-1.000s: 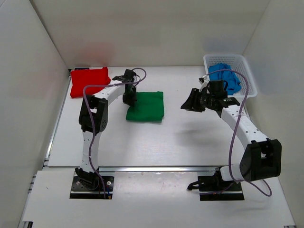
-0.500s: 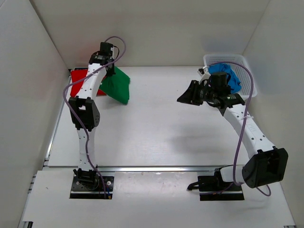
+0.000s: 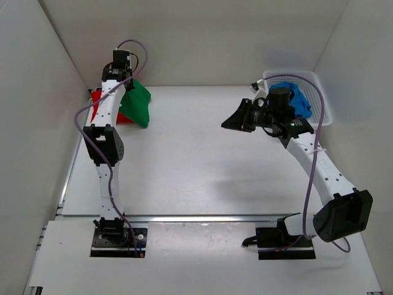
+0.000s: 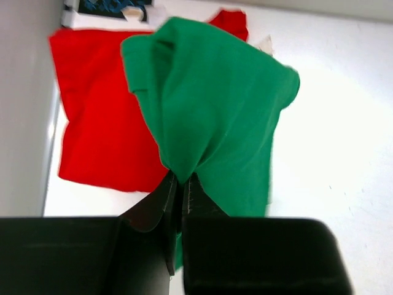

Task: Fold and stack the t-shirts
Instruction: Put the neatly folded tshirt into the corner of the board with the left arm

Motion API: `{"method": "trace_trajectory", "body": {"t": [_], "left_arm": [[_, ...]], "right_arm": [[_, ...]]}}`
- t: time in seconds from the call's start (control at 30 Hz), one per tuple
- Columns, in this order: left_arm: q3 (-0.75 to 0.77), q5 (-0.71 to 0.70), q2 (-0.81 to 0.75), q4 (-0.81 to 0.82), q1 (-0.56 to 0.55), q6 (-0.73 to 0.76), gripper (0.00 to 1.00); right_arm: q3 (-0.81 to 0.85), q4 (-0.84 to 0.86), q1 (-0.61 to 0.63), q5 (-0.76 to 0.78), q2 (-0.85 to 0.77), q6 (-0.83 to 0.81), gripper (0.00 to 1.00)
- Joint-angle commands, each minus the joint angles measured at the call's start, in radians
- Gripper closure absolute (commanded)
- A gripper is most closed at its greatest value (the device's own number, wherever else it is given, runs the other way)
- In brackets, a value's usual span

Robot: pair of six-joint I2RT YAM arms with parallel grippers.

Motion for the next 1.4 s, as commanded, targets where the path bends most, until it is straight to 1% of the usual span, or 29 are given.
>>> {"method": "trace_trajectory", "body": {"t": [0.0,0.2,0.23,0.33,0.5,0.63,0.73,0.8,0.83,0.87,0.9,1.0,1.1,1.13,1.2,1.23,1.27,1.3,1.37], "left_arm": [[0.053,-0.044,-0.070,0.077,0.017,0.020,1.00],[0.037,-0.035,-0.108,0.133,0.046,0.011,1.00],[0.039,-0.036,-0.107,0.131,0.081,0.008,1.00],[0.039,-0.029,-0.096,0.130,0.104,-0.002,1.00],[0.033,-0.024,-0.062,0.130,0.165,-0.040,1.00],[0.002,-0.023,-0.035,0.184,0.178,-0.052,1.00],[0.051,-0.097,0.042,0.163,0.193,-0.072,1.00],[0.052,-0.110,0.057,0.163,0.209,-0.092,0.63],[0.046,-0.070,0.053,0.170,0.219,-0.084,0.02],[0.049,-0.047,0.050,0.170,0.221,-0.100,0.01],[0.040,0.021,0.036,0.161,0.225,-0.132,0.01],[-0.019,0.105,-0.044,0.173,0.218,-0.153,0.01],[-0.134,0.203,-0.191,0.155,0.198,-0.184,0.02],[-0.162,0.226,-0.212,0.134,0.193,-0.216,0.01],[-0.236,0.321,-0.290,0.097,0.170,-0.250,0.01],[-0.309,0.355,-0.352,0.080,0.161,-0.270,0.01],[-0.395,0.385,-0.413,0.065,0.132,-0.270,0.01],[-0.441,0.407,-0.442,0.051,0.094,-0.265,0.02],[-0.669,0.419,-0.601,0.080,0.019,-0.256,0.01]], "right_arm": [[-0.005,0.049,0.025,-0.029,0.021,0.027,0.82],[-0.017,0.053,0.043,-0.026,0.029,0.036,0.81],[-0.020,0.055,0.037,-0.026,0.029,0.040,0.82],[-0.020,0.053,0.051,-0.013,0.036,0.042,0.82],[-0.012,0.044,0.065,-0.022,0.050,0.042,0.83],[-0.005,0.042,0.077,-0.023,0.065,0.043,0.82],[0.014,0.024,0.095,-0.019,0.085,0.037,0.82],[0.015,0.012,0.100,-0.003,0.081,0.027,0.83],[0.003,0.010,0.101,0.003,0.076,0.024,0.83],[0.001,0.007,0.103,0.009,0.075,0.024,0.82],[-0.009,0.013,0.111,0.013,0.070,0.024,0.82],[-0.046,0.024,0.117,0.027,0.064,0.027,0.83],[-0.048,-0.006,0.124,0.087,0.062,0.001,0.82],[-0.048,-0.029,0.120,0.113,0.062,-0.019,0.82],[-0.064,-0.057,0.103,0.139,0.065,-0.056,0.82],[-0.074,-0.077,0.089,0.164,0.061,-0.071,0.82],[-0.083,-0.098,0.082,0.182,0.052,-0.088,0.83],[-0.101,-0.103,0.066,0.196,0.035,-0.088,0.83],[-0.132,-0.106,0.036,0.240,-0.006,-0.108,0.82]]}}
